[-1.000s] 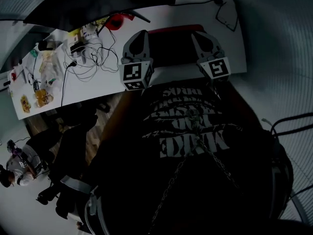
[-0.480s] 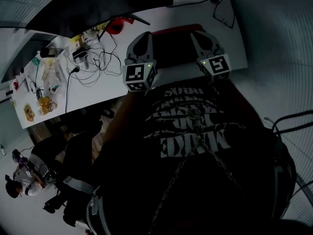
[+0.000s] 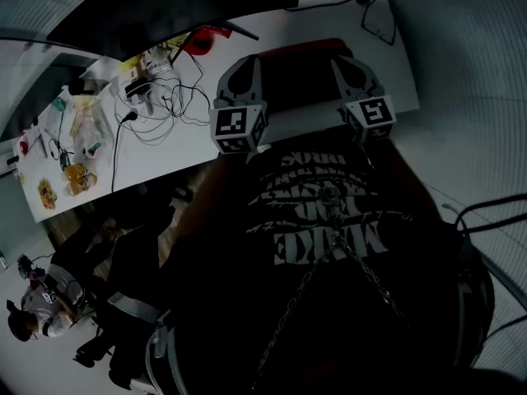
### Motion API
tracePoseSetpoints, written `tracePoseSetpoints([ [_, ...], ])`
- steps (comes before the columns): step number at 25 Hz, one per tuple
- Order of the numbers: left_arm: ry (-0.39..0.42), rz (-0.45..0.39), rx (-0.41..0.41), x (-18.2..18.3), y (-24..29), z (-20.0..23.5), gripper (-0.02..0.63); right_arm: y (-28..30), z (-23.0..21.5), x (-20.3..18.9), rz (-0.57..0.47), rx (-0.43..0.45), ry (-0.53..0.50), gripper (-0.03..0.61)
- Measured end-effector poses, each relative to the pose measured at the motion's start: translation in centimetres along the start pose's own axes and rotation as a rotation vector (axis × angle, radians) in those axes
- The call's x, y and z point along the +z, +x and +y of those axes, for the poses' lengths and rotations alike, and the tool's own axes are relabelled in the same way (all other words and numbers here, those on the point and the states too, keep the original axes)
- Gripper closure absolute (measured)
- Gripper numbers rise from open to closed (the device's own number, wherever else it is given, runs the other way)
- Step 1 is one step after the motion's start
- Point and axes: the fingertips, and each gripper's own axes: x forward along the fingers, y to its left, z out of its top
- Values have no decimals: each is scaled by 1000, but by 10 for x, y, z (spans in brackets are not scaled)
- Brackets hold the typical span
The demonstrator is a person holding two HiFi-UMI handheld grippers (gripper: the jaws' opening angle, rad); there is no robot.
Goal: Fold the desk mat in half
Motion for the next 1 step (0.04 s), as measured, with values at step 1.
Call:
tracePoseSetpoints([
  [1, 4, -1, -4, 0, -3, 1, 607, -2, 3, 0, 0, -6, 10, 580],
])
